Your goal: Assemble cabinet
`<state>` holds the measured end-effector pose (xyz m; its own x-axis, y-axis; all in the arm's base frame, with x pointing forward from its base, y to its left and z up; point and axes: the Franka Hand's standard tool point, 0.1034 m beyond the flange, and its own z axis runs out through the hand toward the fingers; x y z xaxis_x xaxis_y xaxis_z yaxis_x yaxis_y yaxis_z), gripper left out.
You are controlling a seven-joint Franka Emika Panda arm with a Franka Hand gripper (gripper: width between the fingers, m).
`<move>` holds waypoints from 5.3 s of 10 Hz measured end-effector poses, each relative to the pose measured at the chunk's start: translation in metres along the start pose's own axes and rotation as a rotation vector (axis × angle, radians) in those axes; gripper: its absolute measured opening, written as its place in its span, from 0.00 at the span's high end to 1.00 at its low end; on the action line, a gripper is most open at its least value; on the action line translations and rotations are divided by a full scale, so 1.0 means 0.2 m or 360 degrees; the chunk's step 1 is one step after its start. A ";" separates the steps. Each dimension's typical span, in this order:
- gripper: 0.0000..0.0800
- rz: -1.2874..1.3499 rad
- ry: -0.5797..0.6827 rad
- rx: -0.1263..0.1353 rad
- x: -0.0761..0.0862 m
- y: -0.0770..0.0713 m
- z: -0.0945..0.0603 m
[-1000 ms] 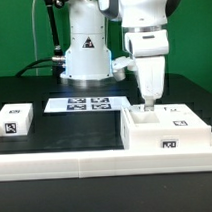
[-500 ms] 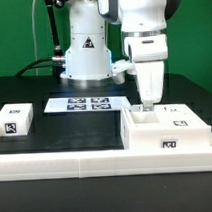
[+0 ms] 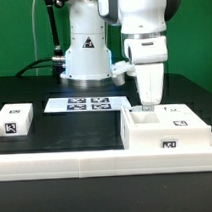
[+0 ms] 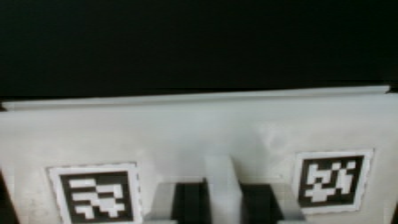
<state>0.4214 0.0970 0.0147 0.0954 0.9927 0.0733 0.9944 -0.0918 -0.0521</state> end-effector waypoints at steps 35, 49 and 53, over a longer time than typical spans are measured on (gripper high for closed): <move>0.91 -0.0177 -0.0100 -0.0006 -0.17 0.23 -0.25; 0.91 -0.0114 -0.0055 -0.0060 -0.09 0.78 -0.28; 0.67 -0.0106 -0.0055 -0.0060 -0.10 0.78 -0.28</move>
Offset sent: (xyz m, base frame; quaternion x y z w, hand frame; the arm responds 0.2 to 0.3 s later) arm 0.0000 0.0000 0.0000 0.0000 0.0000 0.0000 1.0000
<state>0.5767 0.0591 0.0604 0.0278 0.9988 0.0407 0.9996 -0.0274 -0.0108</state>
